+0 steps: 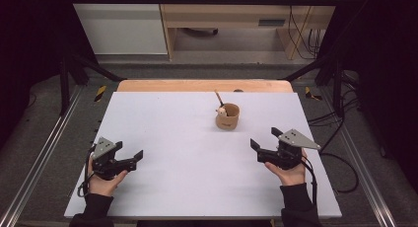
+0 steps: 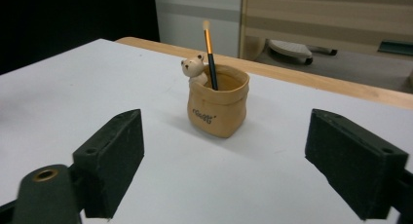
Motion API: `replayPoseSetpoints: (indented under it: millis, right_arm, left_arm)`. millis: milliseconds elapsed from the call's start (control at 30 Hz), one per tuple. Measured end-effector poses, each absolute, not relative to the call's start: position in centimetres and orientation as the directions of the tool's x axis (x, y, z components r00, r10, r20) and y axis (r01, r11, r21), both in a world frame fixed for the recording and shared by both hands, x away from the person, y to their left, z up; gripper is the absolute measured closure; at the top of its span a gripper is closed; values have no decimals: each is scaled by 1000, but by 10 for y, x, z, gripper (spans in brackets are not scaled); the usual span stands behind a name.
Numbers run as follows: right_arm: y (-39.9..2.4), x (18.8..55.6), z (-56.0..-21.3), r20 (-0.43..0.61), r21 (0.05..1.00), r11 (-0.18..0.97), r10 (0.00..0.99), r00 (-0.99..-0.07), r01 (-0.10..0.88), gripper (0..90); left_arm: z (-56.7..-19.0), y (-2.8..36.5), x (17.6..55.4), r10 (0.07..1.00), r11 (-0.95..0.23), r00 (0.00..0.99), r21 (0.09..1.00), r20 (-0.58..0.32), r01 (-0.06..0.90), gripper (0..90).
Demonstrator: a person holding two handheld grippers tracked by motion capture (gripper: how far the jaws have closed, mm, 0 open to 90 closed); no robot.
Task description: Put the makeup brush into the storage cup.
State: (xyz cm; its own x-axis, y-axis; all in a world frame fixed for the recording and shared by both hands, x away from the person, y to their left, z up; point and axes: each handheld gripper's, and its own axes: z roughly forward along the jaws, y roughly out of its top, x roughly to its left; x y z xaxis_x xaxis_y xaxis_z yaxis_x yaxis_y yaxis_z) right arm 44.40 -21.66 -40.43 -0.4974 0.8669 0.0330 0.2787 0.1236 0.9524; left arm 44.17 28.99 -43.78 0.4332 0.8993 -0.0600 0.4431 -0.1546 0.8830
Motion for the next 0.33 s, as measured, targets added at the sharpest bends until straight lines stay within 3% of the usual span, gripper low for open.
replayPoseSetpoints:
  millis: [133, 333]
  right_arm:
    - [-228, 439, -411, 95, 949, 76, 854, -512, 304, 74]
    - [-240, 434, -420, 91, 945, 82, 865, -494, 317, 37]
  left_arm:
    - [-437, 291, 441, 897, -153, 438, 885, -63, 439, 111]
    - [-438, 290, 442, 895, -159, 442, 881, -62, 446, 103]
